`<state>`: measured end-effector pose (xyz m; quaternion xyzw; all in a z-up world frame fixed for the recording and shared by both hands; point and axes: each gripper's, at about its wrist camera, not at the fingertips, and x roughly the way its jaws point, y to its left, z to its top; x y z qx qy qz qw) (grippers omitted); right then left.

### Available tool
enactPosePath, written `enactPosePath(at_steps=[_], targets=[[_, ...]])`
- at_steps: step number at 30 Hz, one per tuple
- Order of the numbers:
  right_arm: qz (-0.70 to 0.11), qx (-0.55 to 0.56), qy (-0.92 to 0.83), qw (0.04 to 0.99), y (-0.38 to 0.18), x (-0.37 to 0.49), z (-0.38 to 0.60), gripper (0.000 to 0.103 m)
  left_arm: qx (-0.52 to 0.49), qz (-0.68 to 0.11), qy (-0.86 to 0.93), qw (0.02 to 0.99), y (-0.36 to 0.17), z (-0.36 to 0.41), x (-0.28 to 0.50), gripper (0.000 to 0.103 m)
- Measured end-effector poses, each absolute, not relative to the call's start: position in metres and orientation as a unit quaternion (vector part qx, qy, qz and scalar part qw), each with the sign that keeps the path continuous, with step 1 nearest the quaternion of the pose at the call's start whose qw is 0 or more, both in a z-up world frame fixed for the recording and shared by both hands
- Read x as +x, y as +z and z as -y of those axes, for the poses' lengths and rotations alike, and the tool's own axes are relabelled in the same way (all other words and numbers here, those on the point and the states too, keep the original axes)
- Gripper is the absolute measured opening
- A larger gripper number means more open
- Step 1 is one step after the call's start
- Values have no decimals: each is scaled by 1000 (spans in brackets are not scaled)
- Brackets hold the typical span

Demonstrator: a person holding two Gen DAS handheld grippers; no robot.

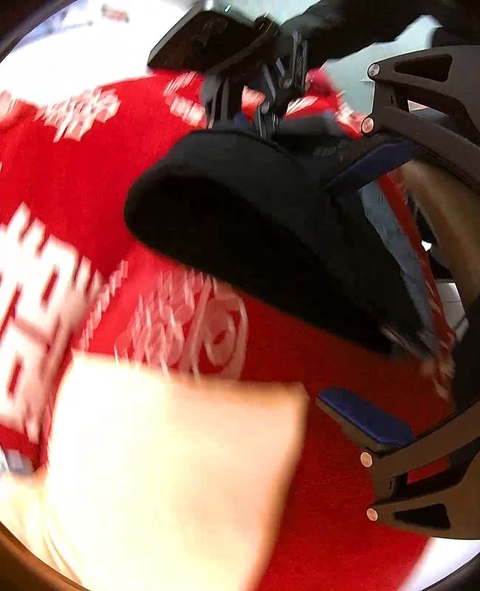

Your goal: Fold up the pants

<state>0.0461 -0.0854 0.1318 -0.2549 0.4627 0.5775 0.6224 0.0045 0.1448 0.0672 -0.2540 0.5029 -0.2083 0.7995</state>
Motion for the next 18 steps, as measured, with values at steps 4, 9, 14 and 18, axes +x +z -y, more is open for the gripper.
enactPosePath(at_steps=[4,9,14,18], targets=[[-467,-254,569,627,129,51,82,17,-203,-540,-253,777,54,-101,33,103],[-506,-257,520,638,108,75,68,29,-130,-563,-201,791,57,-79,41,54],[-505,-262,480,668,119,84,81,57,-156,-598,-189,763,57,-93,40,34],[-505,-399,453,617,92,55,114,57,-126,-605,-176,767,77,-82,36,30]])
